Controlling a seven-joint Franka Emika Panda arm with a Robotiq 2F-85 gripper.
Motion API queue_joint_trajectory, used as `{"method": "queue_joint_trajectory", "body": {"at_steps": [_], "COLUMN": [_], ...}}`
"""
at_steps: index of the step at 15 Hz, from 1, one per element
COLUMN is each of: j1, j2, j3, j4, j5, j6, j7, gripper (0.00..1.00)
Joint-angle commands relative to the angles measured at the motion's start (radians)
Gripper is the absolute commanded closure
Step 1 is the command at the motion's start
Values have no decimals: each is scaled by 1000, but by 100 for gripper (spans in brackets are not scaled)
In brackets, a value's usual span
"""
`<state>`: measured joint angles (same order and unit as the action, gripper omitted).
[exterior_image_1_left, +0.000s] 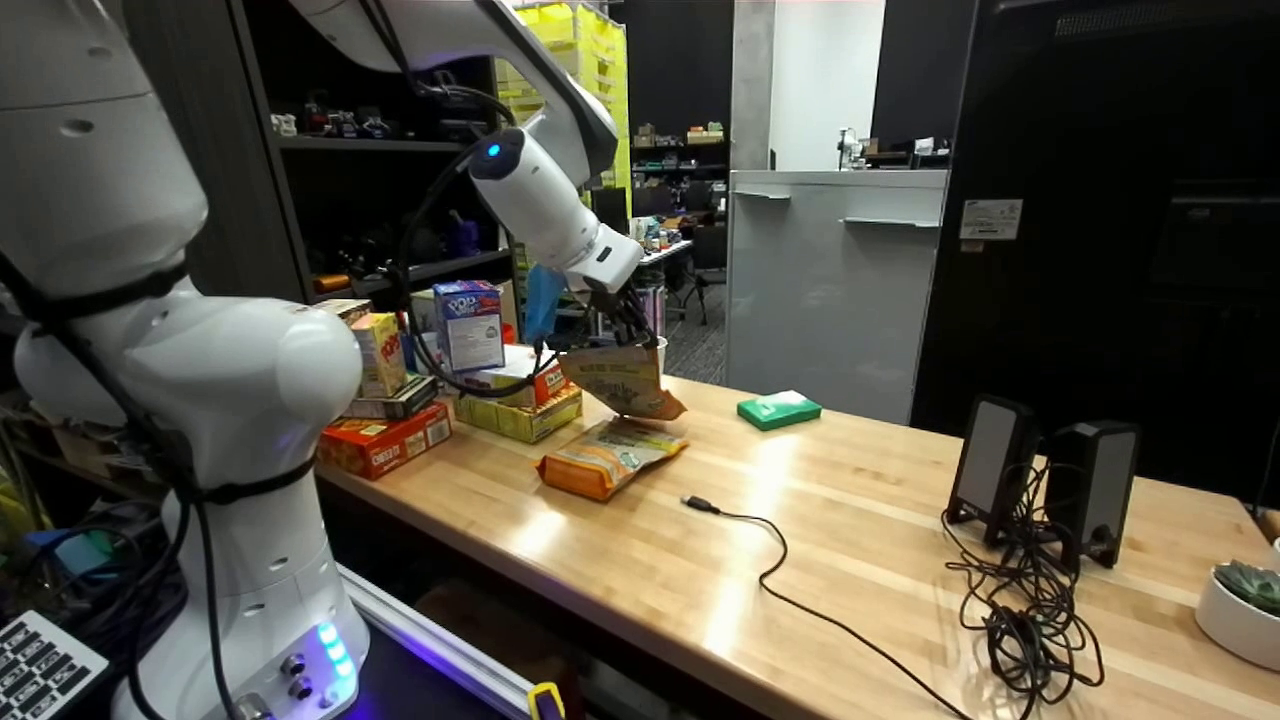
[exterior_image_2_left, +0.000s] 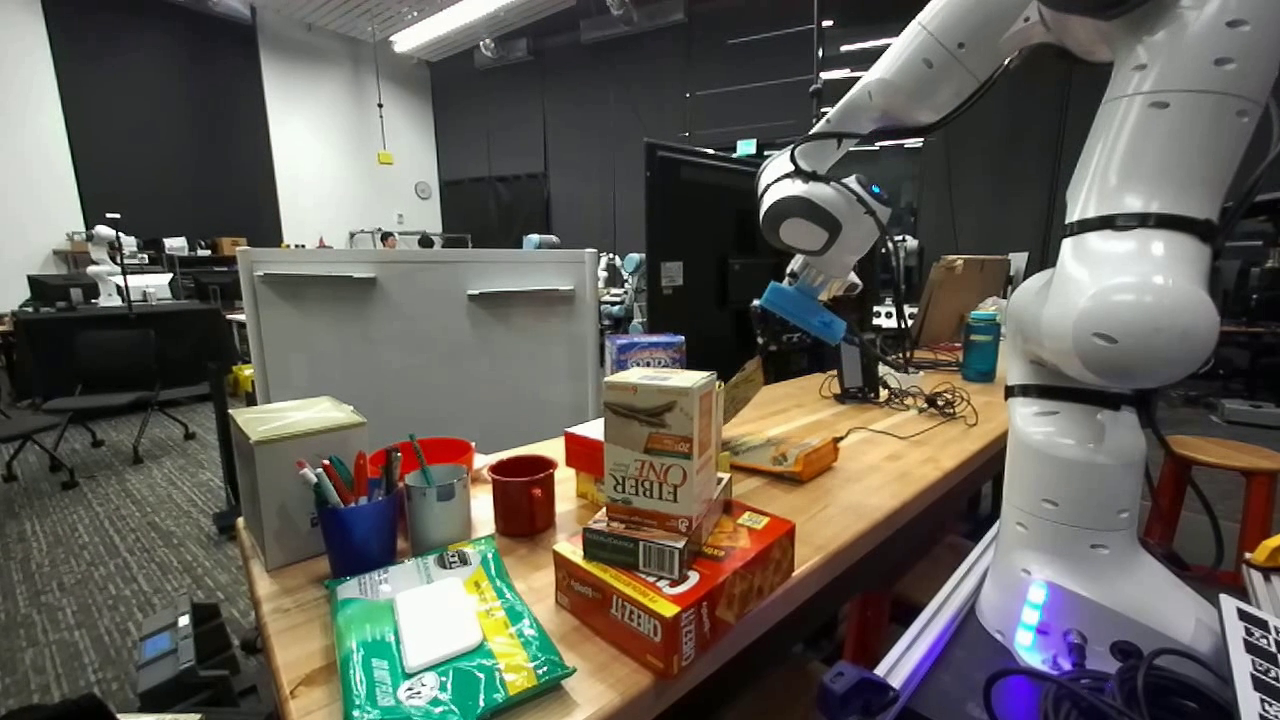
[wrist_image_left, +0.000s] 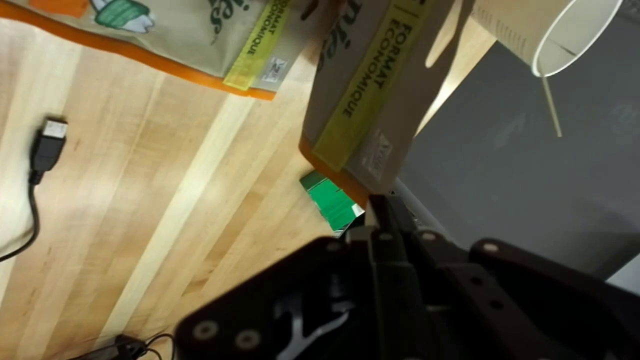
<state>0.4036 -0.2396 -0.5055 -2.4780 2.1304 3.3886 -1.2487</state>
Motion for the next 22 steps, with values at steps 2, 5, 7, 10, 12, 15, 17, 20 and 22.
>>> {"method": "queue_joint_trajectory", "body": {"at_steps": [2, 5, 7, 10, 12, 15, 17, 20, 22], "j1": [-1, 0, -1, -9, -112, -180, -233, -277, -278], "j2": [-55, -31, -15, 20, 78, 131, 174, 223, 249], "j3": [105, 173, 207, 238, 296, 336, 358, 368, 357], "j4": [20, 80, 123, 195, 225, 275, 306, 337, 350], "j5": [24, 25, 22, 16, 8, -9, -17, -18, -10], "j6": [38, 59, 78, 115, 65, 83, 85, 85, 85], "j7": [52, 113, 152, 217, 245, 271, 275, 272, 264], "gripper": [100, 100, 100, 100, 100, 100, 100, 100, 100]}}
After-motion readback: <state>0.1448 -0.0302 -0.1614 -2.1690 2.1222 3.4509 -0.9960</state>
